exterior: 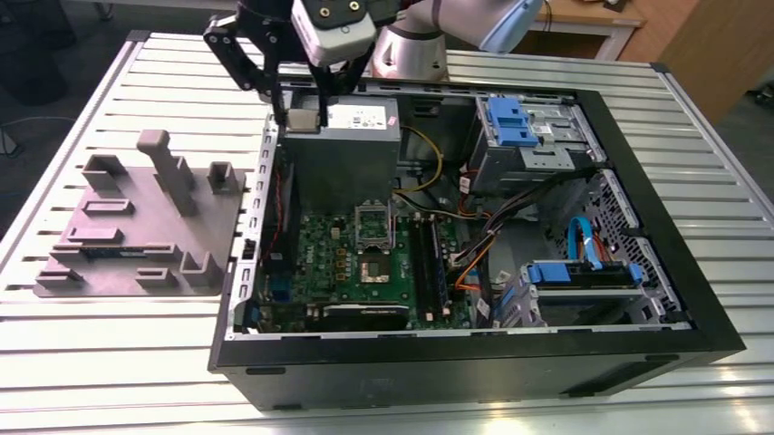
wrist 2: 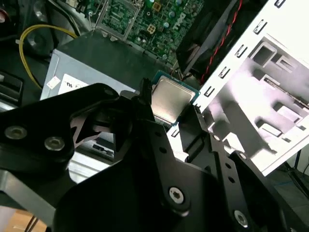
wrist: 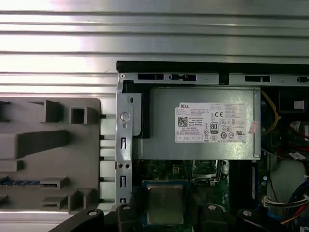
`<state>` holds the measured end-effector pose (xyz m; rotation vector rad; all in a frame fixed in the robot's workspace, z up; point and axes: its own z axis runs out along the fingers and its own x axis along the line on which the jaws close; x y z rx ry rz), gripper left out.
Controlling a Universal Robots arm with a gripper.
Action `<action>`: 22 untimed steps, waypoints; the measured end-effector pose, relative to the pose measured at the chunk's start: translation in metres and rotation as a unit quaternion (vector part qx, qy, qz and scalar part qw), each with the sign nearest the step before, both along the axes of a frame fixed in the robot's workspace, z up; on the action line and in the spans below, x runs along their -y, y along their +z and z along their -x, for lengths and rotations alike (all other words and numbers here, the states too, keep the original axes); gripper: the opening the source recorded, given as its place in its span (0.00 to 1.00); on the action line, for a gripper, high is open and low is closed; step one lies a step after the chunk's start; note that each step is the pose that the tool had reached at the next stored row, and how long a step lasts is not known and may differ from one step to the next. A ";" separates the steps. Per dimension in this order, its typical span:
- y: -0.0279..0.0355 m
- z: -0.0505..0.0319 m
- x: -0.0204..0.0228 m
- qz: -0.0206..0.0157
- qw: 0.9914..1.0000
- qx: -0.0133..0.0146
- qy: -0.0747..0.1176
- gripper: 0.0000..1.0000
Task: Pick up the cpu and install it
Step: 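Pick up the cpu and move it towards the insertion slot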
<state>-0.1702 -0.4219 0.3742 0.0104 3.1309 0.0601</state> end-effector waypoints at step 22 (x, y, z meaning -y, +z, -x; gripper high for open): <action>-0.0067 -0.0579 0.0253 0.000 1.000 -0.001 0.000 0.47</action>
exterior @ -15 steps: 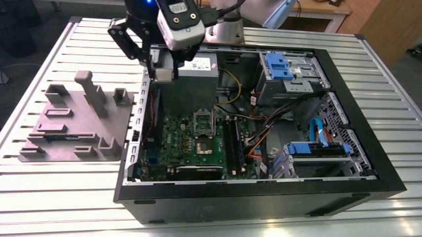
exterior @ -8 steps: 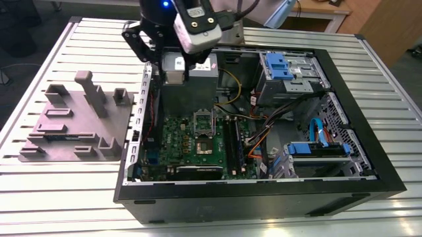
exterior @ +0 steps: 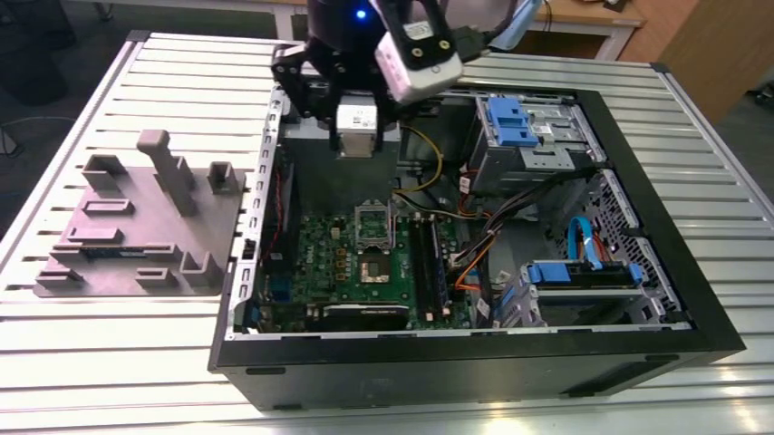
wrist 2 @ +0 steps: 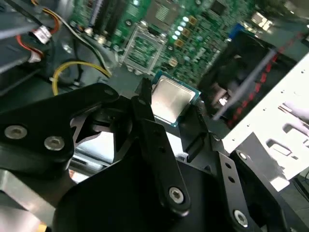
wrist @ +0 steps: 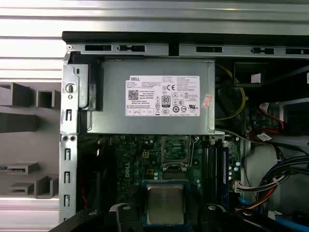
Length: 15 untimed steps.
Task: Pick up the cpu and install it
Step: 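Pick up the cpu and move it towards the insertion slot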
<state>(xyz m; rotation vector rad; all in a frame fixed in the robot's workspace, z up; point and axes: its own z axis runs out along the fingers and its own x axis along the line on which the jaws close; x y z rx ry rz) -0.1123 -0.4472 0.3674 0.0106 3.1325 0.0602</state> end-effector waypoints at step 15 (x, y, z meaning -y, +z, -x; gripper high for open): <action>-0.0020 -0.0394 0.0000 0.000 1.000 0.000 0.000 0.47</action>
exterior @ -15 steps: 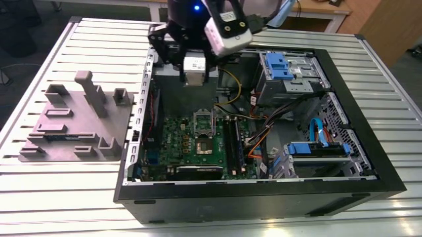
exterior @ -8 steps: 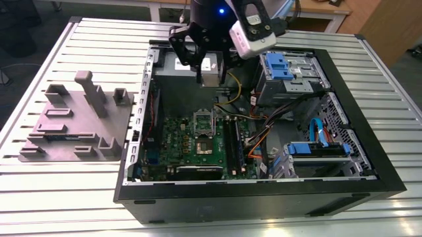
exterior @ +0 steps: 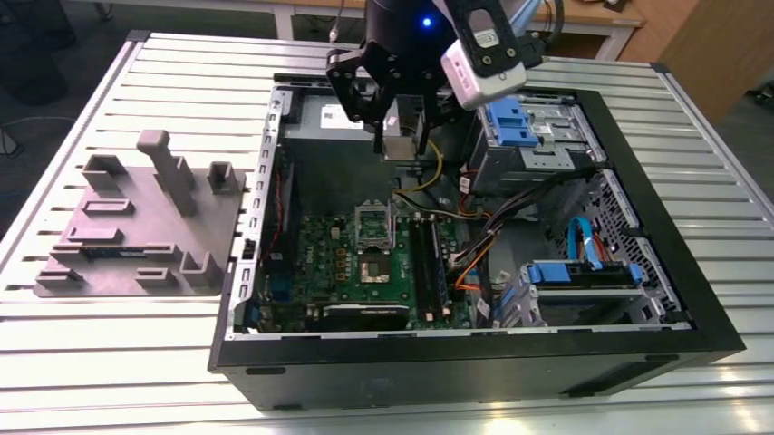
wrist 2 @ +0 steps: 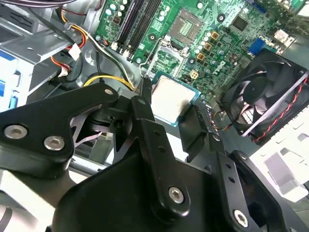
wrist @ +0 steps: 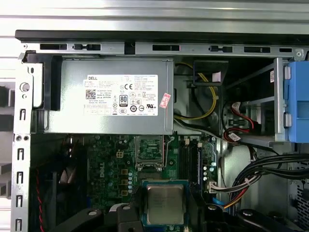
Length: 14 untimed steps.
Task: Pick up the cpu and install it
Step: 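Pick up the cpu and move it towards the insertion slot, then place the cpu into insertion slot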
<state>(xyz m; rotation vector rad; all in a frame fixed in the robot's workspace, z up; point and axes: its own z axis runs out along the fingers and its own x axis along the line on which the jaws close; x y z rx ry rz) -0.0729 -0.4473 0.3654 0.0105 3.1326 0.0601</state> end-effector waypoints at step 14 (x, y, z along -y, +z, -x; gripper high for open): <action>-0.0005 -0.0002 0.0050 0.000 1.000 0.000 0.000 0.47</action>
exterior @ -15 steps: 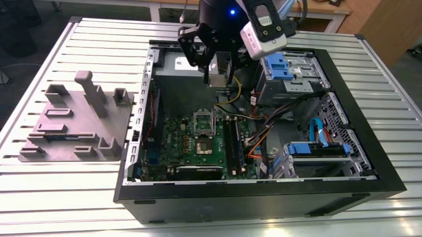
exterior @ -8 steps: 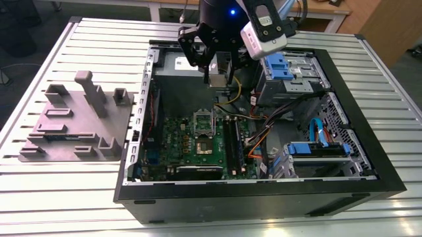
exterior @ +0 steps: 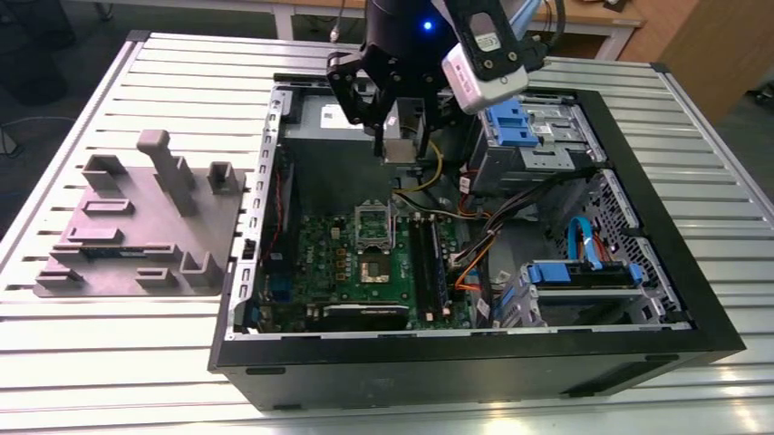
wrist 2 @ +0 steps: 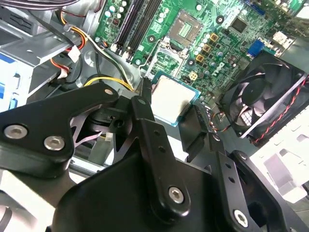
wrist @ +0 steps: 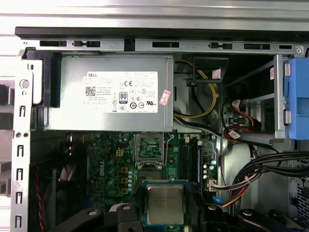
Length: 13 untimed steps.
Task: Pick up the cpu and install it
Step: 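Place the cpu into insertion slot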
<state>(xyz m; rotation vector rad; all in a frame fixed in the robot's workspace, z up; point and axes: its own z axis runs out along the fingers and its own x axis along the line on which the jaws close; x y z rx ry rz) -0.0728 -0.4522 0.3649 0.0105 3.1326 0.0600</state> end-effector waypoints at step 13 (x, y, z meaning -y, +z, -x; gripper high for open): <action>-0.0159 0.0001 0.0126 0.000 1.000 0.000 0.000 0.47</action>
